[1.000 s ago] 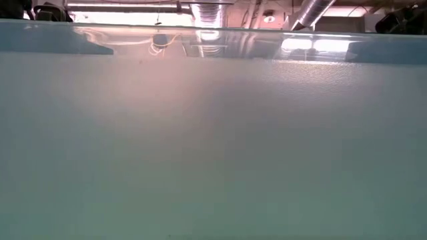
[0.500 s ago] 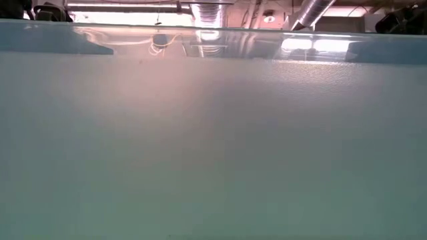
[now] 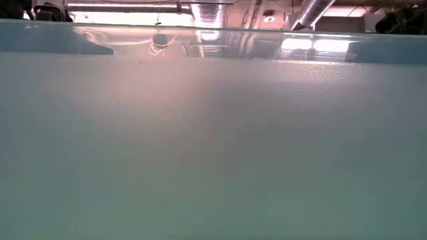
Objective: Pick and placing Produce into tupperware
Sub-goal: Put the red strawberry into the green bin
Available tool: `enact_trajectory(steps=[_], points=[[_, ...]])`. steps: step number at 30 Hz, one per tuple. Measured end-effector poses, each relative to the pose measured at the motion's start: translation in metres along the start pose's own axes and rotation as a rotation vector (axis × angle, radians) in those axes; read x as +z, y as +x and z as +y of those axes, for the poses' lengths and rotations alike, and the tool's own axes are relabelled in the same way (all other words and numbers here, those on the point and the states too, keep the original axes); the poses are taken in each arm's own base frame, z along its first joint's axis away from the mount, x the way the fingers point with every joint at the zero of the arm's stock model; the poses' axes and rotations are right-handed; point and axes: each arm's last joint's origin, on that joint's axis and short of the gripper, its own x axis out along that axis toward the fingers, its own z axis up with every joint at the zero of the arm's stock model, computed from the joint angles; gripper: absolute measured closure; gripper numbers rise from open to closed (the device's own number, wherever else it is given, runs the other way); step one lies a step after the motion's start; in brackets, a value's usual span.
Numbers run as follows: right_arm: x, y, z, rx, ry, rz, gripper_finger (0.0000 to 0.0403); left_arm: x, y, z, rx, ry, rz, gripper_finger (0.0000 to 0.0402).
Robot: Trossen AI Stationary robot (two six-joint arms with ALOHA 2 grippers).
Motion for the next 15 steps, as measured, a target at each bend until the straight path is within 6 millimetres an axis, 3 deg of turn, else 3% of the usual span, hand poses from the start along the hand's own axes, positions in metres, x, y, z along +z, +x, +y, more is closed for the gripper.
enact_trajectory(steps=[15], points=[[-0.0001,0.0000,0.0000,0.000,0.000,0.000,0.0051,0.0000,0.0000,0.0000,0.000,-0.003,0.000,0.0166]])
